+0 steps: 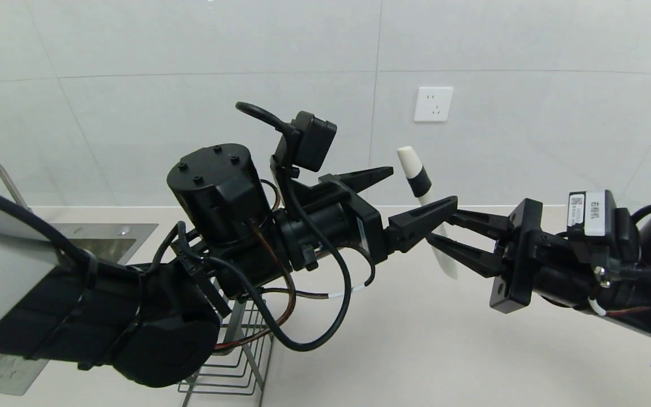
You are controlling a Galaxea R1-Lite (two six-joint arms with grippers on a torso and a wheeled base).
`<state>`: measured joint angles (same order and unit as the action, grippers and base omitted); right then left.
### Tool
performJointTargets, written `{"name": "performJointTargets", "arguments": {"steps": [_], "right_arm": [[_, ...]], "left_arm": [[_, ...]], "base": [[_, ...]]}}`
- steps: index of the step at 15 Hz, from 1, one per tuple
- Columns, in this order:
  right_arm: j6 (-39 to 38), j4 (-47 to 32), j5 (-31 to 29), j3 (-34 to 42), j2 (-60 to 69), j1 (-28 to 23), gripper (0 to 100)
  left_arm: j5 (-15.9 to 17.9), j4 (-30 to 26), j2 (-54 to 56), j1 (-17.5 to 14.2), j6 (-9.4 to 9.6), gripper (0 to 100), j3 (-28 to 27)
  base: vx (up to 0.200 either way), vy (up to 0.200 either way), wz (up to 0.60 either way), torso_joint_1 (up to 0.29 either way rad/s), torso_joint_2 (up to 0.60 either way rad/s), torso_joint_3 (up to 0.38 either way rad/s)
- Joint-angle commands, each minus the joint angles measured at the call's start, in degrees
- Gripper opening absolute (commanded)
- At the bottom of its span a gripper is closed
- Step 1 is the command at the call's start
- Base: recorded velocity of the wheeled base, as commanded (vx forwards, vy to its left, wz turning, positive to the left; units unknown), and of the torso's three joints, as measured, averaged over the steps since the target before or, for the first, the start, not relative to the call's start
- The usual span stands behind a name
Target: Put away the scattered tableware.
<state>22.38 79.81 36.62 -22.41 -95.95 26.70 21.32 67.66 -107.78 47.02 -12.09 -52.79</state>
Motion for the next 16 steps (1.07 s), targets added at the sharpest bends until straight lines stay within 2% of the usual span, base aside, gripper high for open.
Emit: {"name": "performJointTargets", "arguments": {"steps": [1,5,9,11,13,14,16], "right_arm": [[0.03,-0.1,0.03,-1.32,-0.29,0.02,0],[0.03,-0.01,-0.06,-2.2,-0.2,1.25,0],[-0.15,-0.1,-0.06,-3.87,-0.2,1.16,0],[-0.23,-0.1,-0.15,-3.79,-0.2,1.08,0],[-0.23,-0.01,-0.15,-3.87,-0.11,1.16,0],[-0.23,-0.01,-0.15,-3.87,-0.11,1.16,0],[-0.23,-0.01,-0.15,-4.05,-0.11,1.25,0]], "left_arm": [[0.12,0.9,-1.12,0.0,-0.04,100,-1.62],[0.48,8.19,-5.07,-0.52,-0.21,100,-4.96],[0.65,8.98,-5.16,-0.61,-0.48,100,-5.4],[0.56,9.86,-5.51,-0.61,-1.62,100,-6.37],[0.65,11.44,-6.31,-0.61,-1.88,100,-7.16],[0.65,12.06,-6.48,-0.61,-1.88,0,-7.16],[0.65,12.23,-6.66,-0.61,-1.88,0,-7.42]], "base": [[0.0,0.0,0.0,0.0,0.0,0.0],[0.0,0.0,0.0,0.0,0.0,0.0],[0.0,0.0,0.0,0.0,0.0,0.0],[0.0,0.0,0.0,0.0,0.0,0.0],[0.0,0.0,0.0,0.0,0.0,0.0],[0.0,0.0,0.0,0.0,0.0,0.0],[0.0,0.0,0.0,0.0,0.0,0.0]]}}
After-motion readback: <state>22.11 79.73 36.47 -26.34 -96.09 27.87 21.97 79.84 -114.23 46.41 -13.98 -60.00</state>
